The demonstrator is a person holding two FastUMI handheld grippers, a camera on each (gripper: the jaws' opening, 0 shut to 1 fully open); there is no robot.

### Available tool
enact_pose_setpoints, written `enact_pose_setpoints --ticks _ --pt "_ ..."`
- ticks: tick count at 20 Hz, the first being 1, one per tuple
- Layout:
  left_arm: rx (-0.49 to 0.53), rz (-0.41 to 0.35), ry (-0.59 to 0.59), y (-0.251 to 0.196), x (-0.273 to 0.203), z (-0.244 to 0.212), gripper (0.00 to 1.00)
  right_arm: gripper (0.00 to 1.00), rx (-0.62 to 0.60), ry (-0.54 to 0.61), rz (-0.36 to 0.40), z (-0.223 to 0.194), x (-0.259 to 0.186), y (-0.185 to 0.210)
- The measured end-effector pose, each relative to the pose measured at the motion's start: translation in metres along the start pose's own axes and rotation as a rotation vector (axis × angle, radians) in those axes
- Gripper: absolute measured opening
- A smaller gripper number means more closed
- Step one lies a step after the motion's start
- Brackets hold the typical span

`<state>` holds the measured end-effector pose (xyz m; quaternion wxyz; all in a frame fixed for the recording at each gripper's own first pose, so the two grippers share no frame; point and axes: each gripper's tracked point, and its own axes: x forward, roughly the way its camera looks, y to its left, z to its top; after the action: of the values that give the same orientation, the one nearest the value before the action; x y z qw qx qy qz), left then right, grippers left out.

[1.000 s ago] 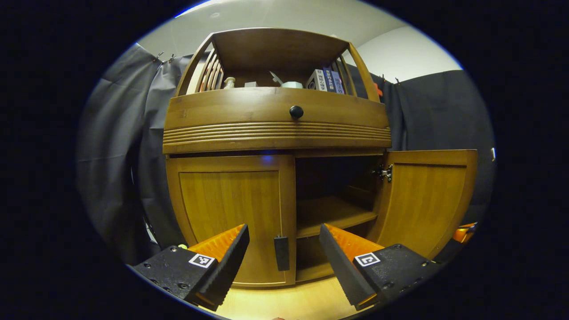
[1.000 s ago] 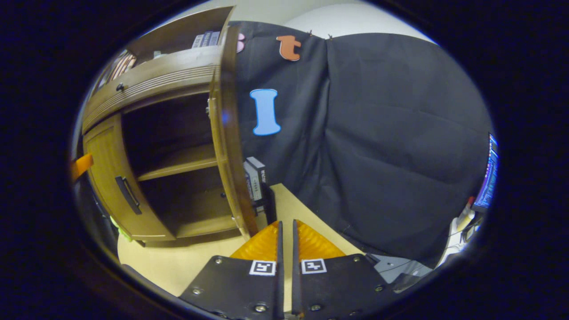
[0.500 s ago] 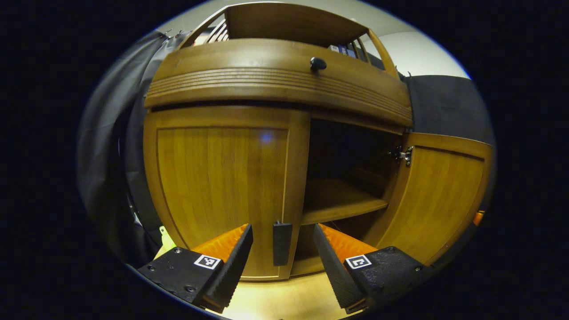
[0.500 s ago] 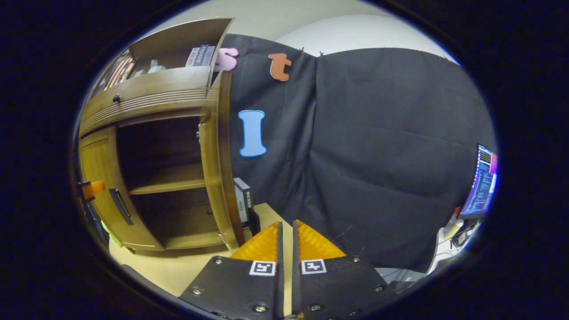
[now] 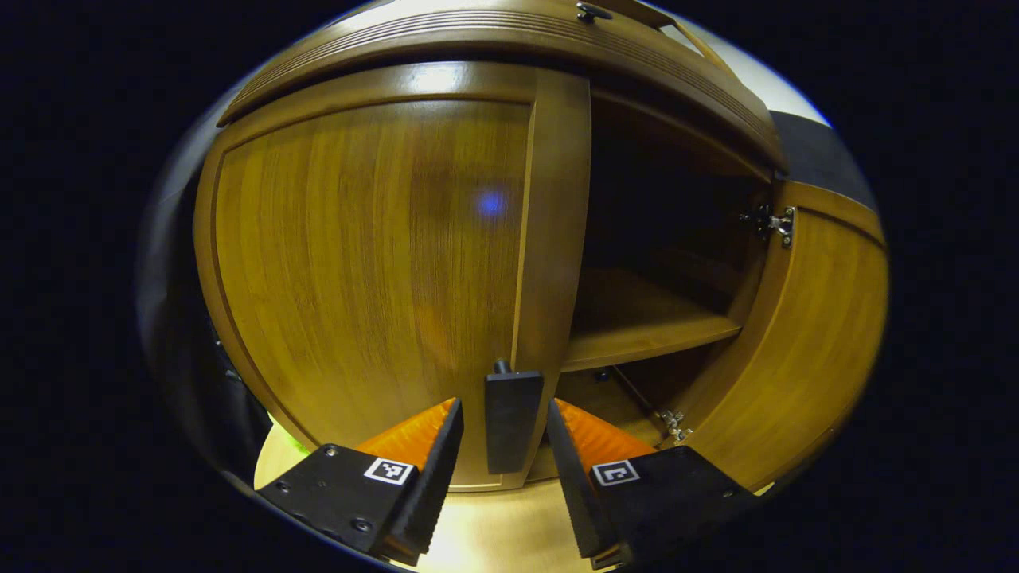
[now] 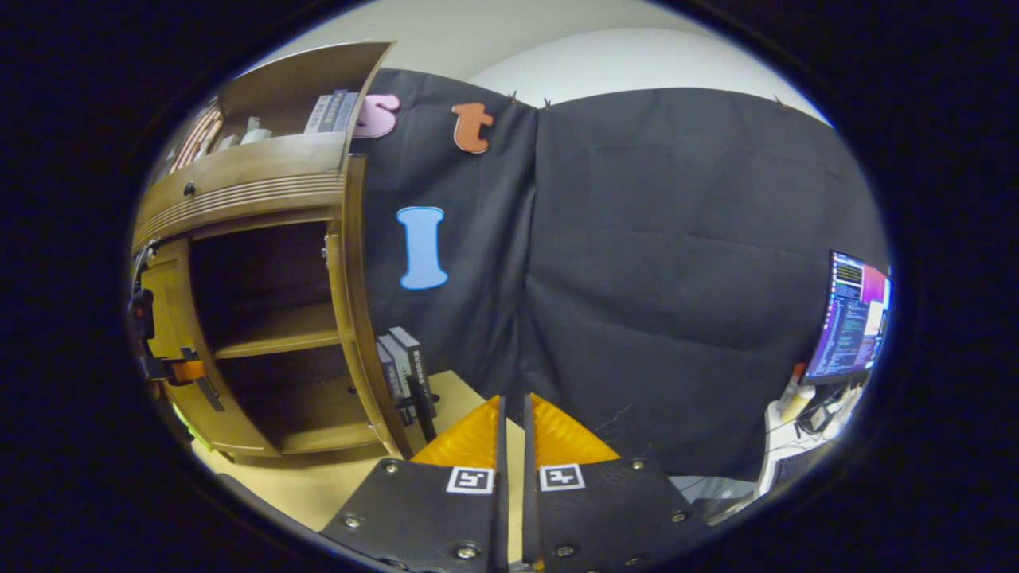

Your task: Open the right door of the double-door shoe cabinet with the right hand, and open the left door with the left hand.

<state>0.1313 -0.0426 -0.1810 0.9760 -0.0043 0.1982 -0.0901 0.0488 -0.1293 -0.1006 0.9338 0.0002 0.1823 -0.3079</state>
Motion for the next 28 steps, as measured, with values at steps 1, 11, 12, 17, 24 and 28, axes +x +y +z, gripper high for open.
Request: enact_pose_setpoints --ticks 1,11,12,17,24,28 --pt "-0.004 0.010 0.010 0.001 0.002 -0.002 0.66 0.07 0.011 0.005 -0.007 -0.002 0.000 -0.003" --pt "0.012 0.055 -0.018 0.020 -0.005 0.018 0.35 0.07 0.049 0.047 0.005 -0.017 -0.001 -0.010" --pt "0.006 0.054 -0.021 0.020 -0.005 0.017 0.34 0.07 0.048 0.048 0.010 -0.017 0.000 -0.010" --pt "-0.008 0.081 -0.044 0.024 -0.008 0.019 0.32 0.07 0.059 0.056 0.035 -0.021 -0.005 -0.010" --pt "-0.025 0.102 -0.062 0.025 -0.026 0.014 0.30 0.07 0.057 0.060 0.051 -0.022 -0.013 -0.026" --pt "-0.034 0.133 -0.095 0.024 -0.045 0.009 0.30 0.07 0.042 0.062 0.077 -0.022 -0.017 -0.031"
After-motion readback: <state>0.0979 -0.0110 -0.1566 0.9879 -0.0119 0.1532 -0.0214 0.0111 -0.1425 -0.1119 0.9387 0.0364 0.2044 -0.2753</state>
